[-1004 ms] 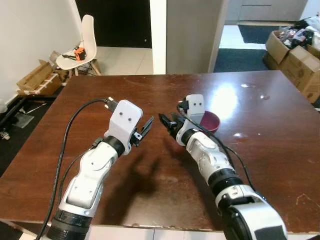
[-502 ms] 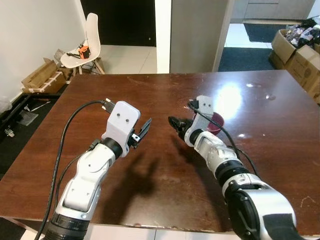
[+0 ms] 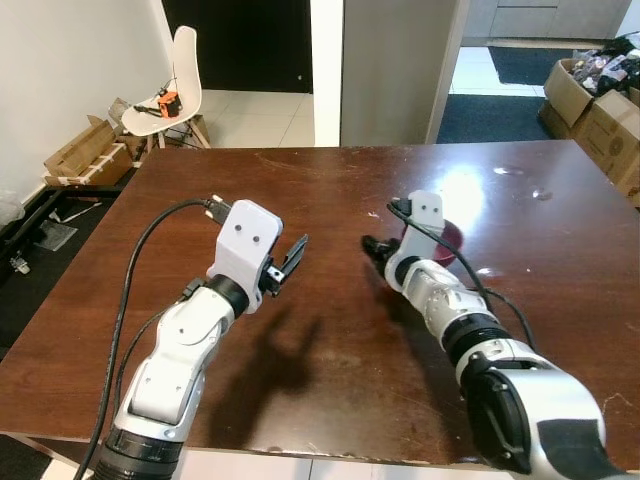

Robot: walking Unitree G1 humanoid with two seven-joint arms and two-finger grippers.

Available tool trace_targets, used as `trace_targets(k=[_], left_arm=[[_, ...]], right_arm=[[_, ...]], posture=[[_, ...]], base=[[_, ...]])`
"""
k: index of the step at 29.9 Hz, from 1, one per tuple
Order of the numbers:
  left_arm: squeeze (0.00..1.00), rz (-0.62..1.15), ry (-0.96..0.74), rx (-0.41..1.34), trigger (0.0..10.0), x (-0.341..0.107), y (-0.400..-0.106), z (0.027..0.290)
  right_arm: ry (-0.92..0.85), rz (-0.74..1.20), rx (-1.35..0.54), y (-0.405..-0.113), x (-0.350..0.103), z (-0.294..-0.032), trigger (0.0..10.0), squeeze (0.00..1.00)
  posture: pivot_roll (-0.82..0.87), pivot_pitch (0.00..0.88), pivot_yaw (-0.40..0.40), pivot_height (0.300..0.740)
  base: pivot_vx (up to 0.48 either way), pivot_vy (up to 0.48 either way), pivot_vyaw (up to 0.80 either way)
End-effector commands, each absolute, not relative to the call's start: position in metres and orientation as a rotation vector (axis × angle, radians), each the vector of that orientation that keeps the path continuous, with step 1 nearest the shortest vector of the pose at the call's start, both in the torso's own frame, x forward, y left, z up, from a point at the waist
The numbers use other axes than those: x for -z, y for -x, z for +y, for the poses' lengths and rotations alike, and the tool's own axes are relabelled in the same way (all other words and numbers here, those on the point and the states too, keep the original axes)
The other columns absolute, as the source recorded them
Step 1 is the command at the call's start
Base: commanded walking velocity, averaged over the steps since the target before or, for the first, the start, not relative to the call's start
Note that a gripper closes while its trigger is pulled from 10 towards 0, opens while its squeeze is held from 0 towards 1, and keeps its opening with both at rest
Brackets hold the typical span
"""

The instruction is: Setting the table

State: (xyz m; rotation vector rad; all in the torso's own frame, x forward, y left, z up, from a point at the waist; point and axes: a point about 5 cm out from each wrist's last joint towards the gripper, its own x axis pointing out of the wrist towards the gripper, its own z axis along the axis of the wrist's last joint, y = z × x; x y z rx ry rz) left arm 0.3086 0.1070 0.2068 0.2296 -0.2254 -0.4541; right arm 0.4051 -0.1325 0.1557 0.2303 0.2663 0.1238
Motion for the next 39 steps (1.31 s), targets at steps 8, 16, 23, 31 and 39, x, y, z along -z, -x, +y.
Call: trace_targets(k=[8,16,23,31,39], left_arm=[[0.0,-0.203,-0.223,0.457,10.0,-0.201,-0.312,0.105],[0.0,-0.197,-0.214,0.464,10.0,-0.199,-0.312,0.102],[0.0,-0.198,-0.211,0.47,10.0,-0.199,-0.313,0.1],[0.0,-0.202,-0.209,0.471,10.0,-0.201,-0.314,0.099],[0.0,-0.187,-0.211,0.472,10.0,-0.197,-0.314,0.101]], right_arm=[[-0.129,0.226,0.018,-0.404,-0.156,-0.153,10.0,0.0],[-0.053,0.18,0.054,-0.402,-0.158,-0.163,10.0,0.0],[0.083,-0.035,-0.2,-0.395,-0.183,-0.134,10.0,0.0],[0.186,-0.224,-0.272,-0.362,-0.2,-0.134,10.0,0.01],[0.236,-0.19,0.085,-0.319,-0.163,-0.208,10.0,1.0]], posture=[[0.03,0.025,0.159,0.74],[0.01,0.028,0.164,0.74],[0.0,0.028,0.171,0.74],[0.0,0.028,0.169,0.74],[-0.02,0.044,0.185,0.74]], base=[[0.0,0.0,0.0],[0.0,0.0,0.0],[0.0,0.0,0.0],[0.0,0.0,0.0],[0.0,0.0,0.0]])
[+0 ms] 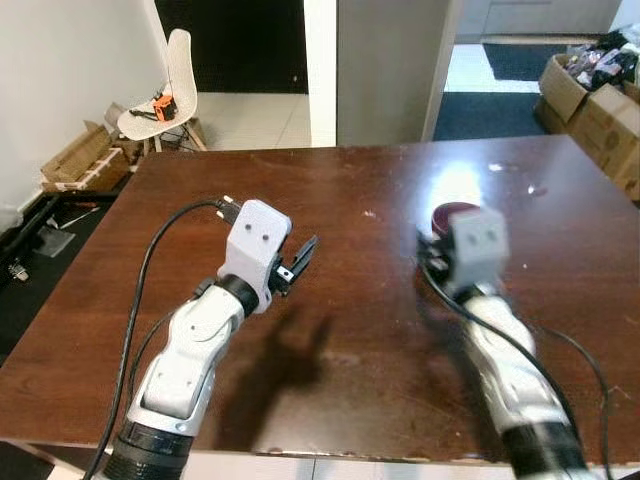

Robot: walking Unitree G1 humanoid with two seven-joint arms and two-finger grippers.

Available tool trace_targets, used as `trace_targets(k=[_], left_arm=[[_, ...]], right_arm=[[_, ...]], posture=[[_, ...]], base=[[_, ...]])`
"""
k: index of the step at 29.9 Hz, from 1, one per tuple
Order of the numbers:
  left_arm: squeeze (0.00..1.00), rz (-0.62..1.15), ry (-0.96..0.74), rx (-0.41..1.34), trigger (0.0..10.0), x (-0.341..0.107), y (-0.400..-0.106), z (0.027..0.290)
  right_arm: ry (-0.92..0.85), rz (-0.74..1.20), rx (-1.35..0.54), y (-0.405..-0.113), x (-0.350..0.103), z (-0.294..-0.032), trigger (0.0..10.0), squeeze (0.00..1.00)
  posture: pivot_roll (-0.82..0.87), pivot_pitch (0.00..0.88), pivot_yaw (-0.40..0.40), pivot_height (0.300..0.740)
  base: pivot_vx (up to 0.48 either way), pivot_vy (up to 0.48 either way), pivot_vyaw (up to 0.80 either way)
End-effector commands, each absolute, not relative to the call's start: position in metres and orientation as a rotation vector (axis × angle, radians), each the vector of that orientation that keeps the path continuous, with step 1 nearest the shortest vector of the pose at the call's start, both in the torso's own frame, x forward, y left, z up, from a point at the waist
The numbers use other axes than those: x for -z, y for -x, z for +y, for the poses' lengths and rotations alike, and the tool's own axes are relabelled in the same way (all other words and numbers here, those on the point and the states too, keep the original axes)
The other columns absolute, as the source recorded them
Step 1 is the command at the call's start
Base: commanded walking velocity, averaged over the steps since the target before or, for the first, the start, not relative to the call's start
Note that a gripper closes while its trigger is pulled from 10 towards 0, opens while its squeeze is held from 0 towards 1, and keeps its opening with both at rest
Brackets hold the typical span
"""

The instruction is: Setting the table

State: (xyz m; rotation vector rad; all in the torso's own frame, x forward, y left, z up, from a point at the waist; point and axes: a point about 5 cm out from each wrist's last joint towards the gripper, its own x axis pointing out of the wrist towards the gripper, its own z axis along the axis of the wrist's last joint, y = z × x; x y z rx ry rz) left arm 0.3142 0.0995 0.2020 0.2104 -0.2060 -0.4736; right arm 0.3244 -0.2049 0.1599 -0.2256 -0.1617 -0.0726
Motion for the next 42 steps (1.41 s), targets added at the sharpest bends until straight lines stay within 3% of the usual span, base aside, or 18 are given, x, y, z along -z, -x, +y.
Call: trace_targets(k=[1,7,8,10,11,18,35,38,42], left_arm=[[0.0,-0.187,-0.211,0.474,10.0,-0.197,-0.314,0.101],[0.0,-0.189,-0.212,0.485,10.0,-0.198,-0.316,0.099],[0.0,-0.19,-0.213,0.487,10.0,-0.199,-0.316,0.099],[0.0,-0.19,-0.214,0.488,10.0,-0.199,-0.316,0.099],[0.0,-0.191,-0.215,0.489,10.0,-0.199,-0.316,0.099],[0.0,-0.206,-0.222,0.494,10.0,-0.207,-0.318,0.099],[0.0,-0.196,-0.248,0.501,10.0,-0.212,-0.313,0.112],[0.0,-0.09,-0.178,0.646,10.0,-0.206,-0.304,0.116],[0.0,-0.029,-0.205,0.782,10.0,-0.202,-0.295,0.118]], right_arm=[[0.238,-0.184,0.092,-0.316,-0.161,-0.21,10.0,1.0],[0.197,-0.087,0.057,-0.303,-0.137,-0.214,10.0,1.0],[0.183,-0.069,0.052,-0.303,-0.133,-0.215,10.0,0.25],[0.173,-0.059,0.05,-0.303,-0.131,-0.216,10.0,0.25],[0.127,-0.041,0.034,-0.303,-0.128,-0.215,10.0,0.0],[0.028,0.012,0.045,-0.322,-0.125,-0.231,10.0,0.0],[0.108,-0.005,-0.038,-0.343,-0.136,-0.24,10.0,0.0],[0.146,-0.008,-0.065,-0.346,-0.138,-0.239,10.0,0.0],[0.174,0.007,-0.07,-0.349,-0.137,-0.24,10.0,0.0]], posture=[[-0.02,0.044,0.185,0.74],[-0.03,0.045,0.203,0.74],[-0.03,0.045,0.203,0.74],[-0.03,0.045,0.203,0.74],[-0.02,0.046,0.207,0.74],[0.0,0.052,0.221,0.74],[0.05,0.07,0.245,0.74],[0.06,0.074,0.251,0.74],[0.06,0.074,0.252,0.74]], base=[[0.0,0.0,0.0],[0.0,0.0,0.0],[0.0,0.0,0.0],[0.0,0.0,0.0],[0.0,0.0,0.0],[0.0,0.0,0.0],[0.0,0.0,0.0],[0.0,0.0,0.0],[0.0,0.0,0.0]])
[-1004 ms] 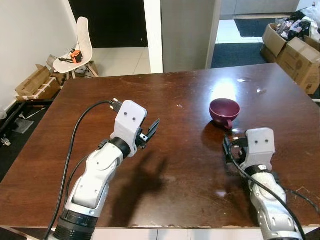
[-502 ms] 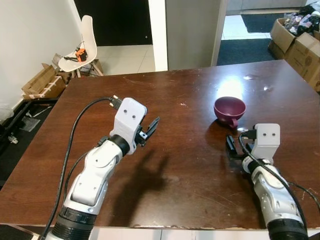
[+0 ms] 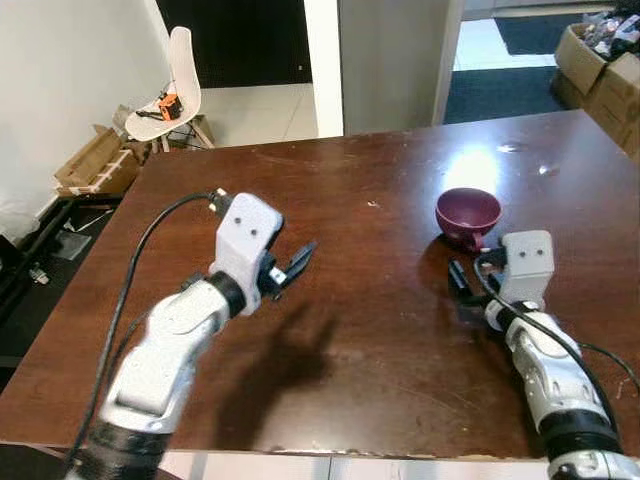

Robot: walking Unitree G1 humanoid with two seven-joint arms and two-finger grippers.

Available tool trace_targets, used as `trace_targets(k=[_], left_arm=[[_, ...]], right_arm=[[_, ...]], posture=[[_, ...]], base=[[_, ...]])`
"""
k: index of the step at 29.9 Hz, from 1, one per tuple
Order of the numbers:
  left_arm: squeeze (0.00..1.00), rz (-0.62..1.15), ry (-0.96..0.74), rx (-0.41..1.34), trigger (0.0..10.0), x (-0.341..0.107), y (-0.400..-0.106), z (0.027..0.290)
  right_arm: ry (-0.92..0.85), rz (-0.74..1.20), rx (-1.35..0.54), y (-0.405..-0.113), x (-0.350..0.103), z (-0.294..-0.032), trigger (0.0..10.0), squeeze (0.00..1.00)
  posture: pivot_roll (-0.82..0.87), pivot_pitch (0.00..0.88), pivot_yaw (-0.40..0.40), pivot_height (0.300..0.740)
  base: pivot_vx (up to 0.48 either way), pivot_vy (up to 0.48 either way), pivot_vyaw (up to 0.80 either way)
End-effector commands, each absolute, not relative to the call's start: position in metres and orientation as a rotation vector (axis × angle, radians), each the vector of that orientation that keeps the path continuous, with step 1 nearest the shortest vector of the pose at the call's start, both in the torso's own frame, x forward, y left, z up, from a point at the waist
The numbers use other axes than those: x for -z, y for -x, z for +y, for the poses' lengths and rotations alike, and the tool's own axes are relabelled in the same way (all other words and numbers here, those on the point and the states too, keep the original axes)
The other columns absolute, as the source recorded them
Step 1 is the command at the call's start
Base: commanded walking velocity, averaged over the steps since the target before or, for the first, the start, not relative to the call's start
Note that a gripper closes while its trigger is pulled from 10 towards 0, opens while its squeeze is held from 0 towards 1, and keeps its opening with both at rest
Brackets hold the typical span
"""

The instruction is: Setting the table

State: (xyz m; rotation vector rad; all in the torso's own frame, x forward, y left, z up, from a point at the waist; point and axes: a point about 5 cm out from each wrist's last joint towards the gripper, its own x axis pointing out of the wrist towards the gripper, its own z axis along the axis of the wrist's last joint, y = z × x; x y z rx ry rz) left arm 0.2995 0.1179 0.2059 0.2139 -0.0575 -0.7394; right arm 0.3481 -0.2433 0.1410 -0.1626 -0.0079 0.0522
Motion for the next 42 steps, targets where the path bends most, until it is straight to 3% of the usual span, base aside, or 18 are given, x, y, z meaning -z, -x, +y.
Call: trace_targets(k=[1,7,18,19,20,21,22,23,24,42], left_arm=[[0.0,-0.017,-0.203,0.801,10.0,-0.202,-0.294,0.119],[0.0,0.02,-0.209,0.912,10.0,-0.202,-0.283,0.115],[0.0,0.047,-0.191,0.933,10.0,-0.203,-0.277,0.114],[0.0,0.047,-0.19,0.933,10.0,-0.203,-0.277,0.114],[0.0,0.048,-0.19,0.933,10.0,-0.203,-0.277,0.114],[0.0,0.048,-0.189,0.933,10.0,-0.203,-0.277,0.114],[0.0,0.047,-0.189,0.931,10.0,-0.203,-0.277,0.114],[0.0,0.047,-0.188,0.93,10.0,-0.204,-0.277,0.114],[0.0,0.048,-0.188,0.93,10.0,-0.204,-0.277,0.114],[0.0,0.053,-0.186,0.923,10.0,-0.203,-0.277,0.115]], right_arm=[[0.18,0.008,-0.069,-0.349,-0.137,-0.24,10.0,0.0],[0.215,0.005,-0.074,-0.352,-0.138,-0.241,10.0,0.0],[0.296,-0.03,-0.039,-0.361,-0.149,-0.247,10.0,0.0],[0.295,-0.03,-0.04,-0.361,-0.15,-0.248,9.1,0.0],[0.294,-0.03,-0.041,-0.361,-0.15,-0.248,9.1,0.0],[0.294,-0.03,-0.041,-0.362,-0.15,-0.248,4.7,0.0],[0.294,-0.03,-0.038,-0.362,-0.15,-0.248,3.2,0.0],[0.295,-0.03,-0.036,-0.362,-0.15,-0.248,3.2,0.0],[0.295,-0.031,-0.035,-0.362,-0.15,-0.248,0.0,0.0],[0.286,-0.077,-0.033,-0.365,-0.155,-0.251,0.0,0.0]], posture=[[0.06,0.075,0.253,0.74],[0.07,0.074,0.258,0.74],[0.07,0.069,0.258,0.74],[0.07,0.069,0.258,0.74],[0.07,0.069,0.258,0.74],[0.07,0.064,0.259,0.74],[0.07,0.064,0.259,0.74],[0.07,0.064,0.259,0.74],[0.07,0.06,0.259,0.74],[0.07,0.046,0.255,0.74]], base=[[0.0,0.0,0.0],[0.0,0.0,0.0],[0.0,0.0,0.0],[0.0,0.0,0.0],[0.0,0.0,0.0],[0.0,0.0,0.0],[0.0,0.0,0.0],[0.0,0.0,0.0],[0.0,0.0,0.0],[0.0,0.0,0.0]])
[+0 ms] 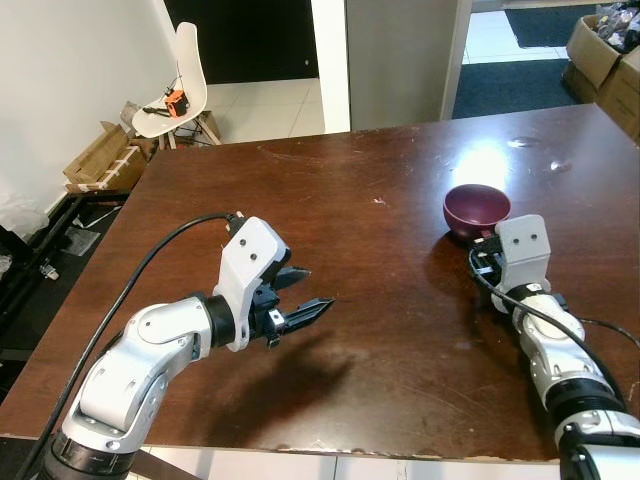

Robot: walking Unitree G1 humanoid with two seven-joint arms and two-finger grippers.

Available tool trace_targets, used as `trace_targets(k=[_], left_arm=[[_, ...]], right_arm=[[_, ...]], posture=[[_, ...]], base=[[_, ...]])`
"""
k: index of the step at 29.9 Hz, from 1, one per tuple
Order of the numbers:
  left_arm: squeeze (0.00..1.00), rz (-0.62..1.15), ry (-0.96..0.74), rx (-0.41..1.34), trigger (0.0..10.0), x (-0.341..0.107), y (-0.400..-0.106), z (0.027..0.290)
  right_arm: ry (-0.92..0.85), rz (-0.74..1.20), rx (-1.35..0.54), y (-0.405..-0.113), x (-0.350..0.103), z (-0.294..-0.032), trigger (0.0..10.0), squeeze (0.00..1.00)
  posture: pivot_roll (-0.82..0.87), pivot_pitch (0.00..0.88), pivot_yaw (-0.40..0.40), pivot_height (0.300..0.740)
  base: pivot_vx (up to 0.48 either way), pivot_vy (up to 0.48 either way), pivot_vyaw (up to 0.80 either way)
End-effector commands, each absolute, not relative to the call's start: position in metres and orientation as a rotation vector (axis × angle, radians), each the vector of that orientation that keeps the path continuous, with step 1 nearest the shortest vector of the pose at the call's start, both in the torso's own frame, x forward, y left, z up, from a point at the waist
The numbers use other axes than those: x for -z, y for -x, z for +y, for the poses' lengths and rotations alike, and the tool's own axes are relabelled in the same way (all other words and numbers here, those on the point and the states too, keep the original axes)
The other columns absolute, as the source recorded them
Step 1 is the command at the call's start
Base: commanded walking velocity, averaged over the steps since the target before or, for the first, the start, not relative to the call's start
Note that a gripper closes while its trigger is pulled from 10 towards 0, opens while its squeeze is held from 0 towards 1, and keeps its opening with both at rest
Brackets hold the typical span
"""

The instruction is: Setting the table

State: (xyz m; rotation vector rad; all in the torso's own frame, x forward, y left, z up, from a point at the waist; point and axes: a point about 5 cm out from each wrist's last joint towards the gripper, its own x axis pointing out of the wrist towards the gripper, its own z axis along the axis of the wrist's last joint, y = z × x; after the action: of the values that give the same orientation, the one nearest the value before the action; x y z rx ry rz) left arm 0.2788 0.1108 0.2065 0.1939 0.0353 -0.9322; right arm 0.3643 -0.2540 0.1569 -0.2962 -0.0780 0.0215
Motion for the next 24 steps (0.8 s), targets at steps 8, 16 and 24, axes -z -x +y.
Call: trace_targets(k=[8,16,24], left_arm=[[0.0,0.045,-0.179,0.921,10.0,-0.202,-0.28,0.11],[0.0,0.028,-0.161,0.873,10.0,-0.198,-0.284,0.108],[0.0,-0.063,-0.077,0.624,10.0,-0.211,-0.304,0.122]], right_arm=[[0.254,-0.083,-0.044,-0.366,-0.157,-0.252,0.0,0.0],[0.164,-0.209,-0.129,-0.367,-0.179,-0.238,1.1,0.0],[0.093,-0.378,-0.289,-0.338,-0.208,-0.187,10.0,0.0]], posture=[[0.05,0.04,0.246,0.74],[0.02,0.037,0.219,0.74],[-0.04,0.015,0.173,0.74]], base=[[0.0,0.0,0.0],[0.0,0.0,0.0],[0.0,0.0,0.0]])
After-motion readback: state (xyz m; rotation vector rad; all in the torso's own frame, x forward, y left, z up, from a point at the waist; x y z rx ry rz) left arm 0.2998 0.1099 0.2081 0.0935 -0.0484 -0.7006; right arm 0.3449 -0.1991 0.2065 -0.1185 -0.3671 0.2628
